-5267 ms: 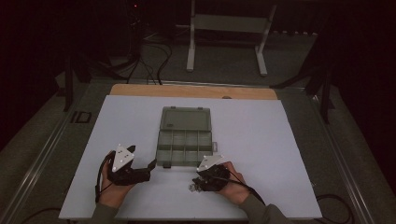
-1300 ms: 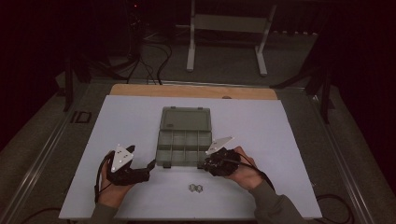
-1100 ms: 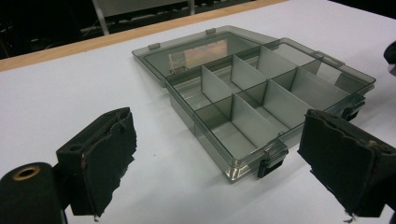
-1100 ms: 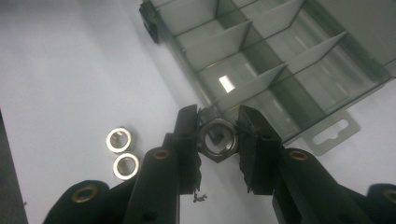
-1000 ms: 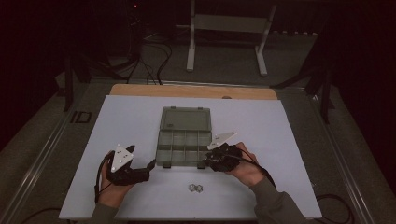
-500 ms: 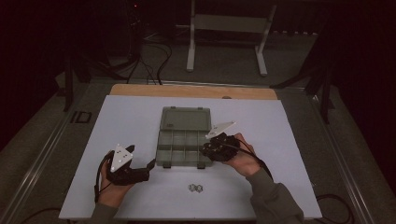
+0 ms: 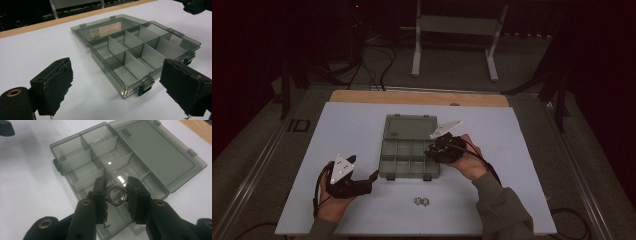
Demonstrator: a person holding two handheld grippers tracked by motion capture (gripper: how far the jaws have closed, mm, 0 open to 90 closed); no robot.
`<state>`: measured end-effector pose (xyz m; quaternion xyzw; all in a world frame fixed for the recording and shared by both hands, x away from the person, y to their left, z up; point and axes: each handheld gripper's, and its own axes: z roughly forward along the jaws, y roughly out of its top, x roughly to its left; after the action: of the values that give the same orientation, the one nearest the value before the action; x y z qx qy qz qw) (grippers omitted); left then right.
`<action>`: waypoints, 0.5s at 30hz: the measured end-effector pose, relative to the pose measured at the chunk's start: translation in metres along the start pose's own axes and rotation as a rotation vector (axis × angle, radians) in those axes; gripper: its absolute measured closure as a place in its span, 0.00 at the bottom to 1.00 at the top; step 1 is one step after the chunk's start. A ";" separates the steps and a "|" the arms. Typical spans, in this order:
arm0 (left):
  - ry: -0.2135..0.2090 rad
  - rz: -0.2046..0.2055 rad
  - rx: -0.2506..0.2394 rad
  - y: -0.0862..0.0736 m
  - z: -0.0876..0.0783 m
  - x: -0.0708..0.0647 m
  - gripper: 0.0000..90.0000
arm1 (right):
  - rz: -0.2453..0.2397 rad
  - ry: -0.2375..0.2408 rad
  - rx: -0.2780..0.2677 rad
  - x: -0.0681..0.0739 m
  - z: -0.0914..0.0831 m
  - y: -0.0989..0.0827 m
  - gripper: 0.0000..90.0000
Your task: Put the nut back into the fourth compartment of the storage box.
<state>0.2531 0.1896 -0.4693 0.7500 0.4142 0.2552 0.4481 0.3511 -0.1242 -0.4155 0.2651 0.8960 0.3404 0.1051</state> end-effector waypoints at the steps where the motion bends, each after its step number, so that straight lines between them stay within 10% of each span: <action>1: 0.000 0.001 0.000 0.000 0.000 0.000 0.12 | 0.002 0.000 -0.002 -0.001 0.001 0.001 0.78; 15: 0.000 0.001 0.000 0.000 0.000 0.000 0.12 | 0.046 -0.016 0.002 -0.018 0.015 0.005 0.78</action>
<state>0.2535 0.1898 -0.4693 0.7503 0.4136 0.2554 0.4481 0.3742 -0.1223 -0.4232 0.2885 0.8892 0.3395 0.1039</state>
